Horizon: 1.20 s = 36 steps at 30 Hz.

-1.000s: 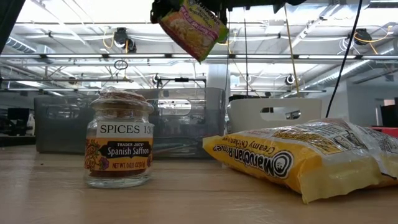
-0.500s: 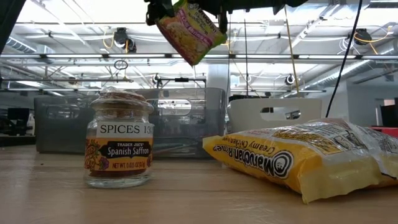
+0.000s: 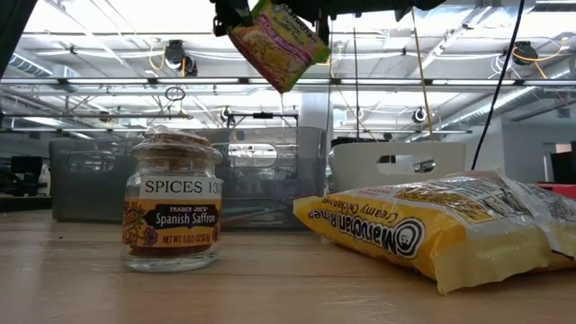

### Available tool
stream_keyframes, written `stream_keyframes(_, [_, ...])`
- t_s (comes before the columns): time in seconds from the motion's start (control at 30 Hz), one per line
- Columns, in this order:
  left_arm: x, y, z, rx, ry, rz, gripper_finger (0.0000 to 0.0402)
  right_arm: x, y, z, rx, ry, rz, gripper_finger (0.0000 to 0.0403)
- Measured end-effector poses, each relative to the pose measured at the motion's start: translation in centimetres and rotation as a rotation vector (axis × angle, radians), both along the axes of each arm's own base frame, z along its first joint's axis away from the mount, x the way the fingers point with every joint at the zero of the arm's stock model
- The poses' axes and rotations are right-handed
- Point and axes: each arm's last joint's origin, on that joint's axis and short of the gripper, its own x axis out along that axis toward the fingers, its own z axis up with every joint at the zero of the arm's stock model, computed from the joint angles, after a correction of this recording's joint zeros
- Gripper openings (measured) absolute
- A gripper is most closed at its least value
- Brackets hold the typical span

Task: Pick & Place Food Item
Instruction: Put the green pack into the left gray bin

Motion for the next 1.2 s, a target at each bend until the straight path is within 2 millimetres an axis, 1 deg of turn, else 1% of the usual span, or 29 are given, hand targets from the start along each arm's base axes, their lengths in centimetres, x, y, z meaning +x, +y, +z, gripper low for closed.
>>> stream_keyframes(0.13, [0.0, 0.0, 0.0, 0.007, -0.001, -0.014, 0.0013, 0.0, 0.0, 0.0, 0.0, 0.001, 0.0, 0.0])
stream_keyframes(0.17, [0.0, 0.0, 0.0, 0.008, 0.0, -0.014, 0.0008, 0.0, 0.0, 0.0, 0.0, 0.001, 0.0, 0.0])
stream_keyframes(0.47, [-0.1, -0.1, -0.1, 0.009, 0.012, -0.031, 0.0005, 0.0, 0.0, 0.0, 0.019, 0.002, 0.003, 0.0])
stream_keyframes(0.57, [-0.4, -0.2, -0.2, 0.002, 0.034, -0.041, 0.0004, 0.0, 0.0, 0.0, 0.026, 0.003, 0.032, 0.0005])
stream_keyframes(0.67, [-0.8, -0.3, -0.2, -0.006, 0.074, -0.044, 0.0003, -0.1, -0.3, 0.1, 0.038, -0.004, 0.059, 0.0028])
stream_keyframes(0.73, [-1.0, -0.4, 0.1, -0.002, 0.079, -0.047, 0.0003, -0.2, -0.6, 0.2, 0.047, -0.012, 0.066, 0.0053])
stream_keyframes(0.87, [-1.3, -0.6, 1.2, -0.001, 0.037, -0.043, 0.0002, -0.5, -1.4, 0.3, 0.093, -0.026, 0.087, 0.0111])
stream_keyframes(1.0, [-2.3, -1.1, 2.5, -0.037, -0.024, -0.053, 0.0002, -0.7, -2.0, 0.3, 0.136, -0.023, 0.103, 0.0161])
stream_keyframes(1.1, [-3.0, -1.4, 2.9, -0.077, -0.037, -0.026, 0.0002, -0.8, -2.3, 0.4, 0.151, -0.023, 0.108, 0.0185])
stream_keyframes(1.2, [-3.6, -1.9, 3.3, -0.071, -0.041, -0.019, 0.0002, -1.0, -2.4, 0.5, 0.147, -0.03, 0.119, 0.0199])
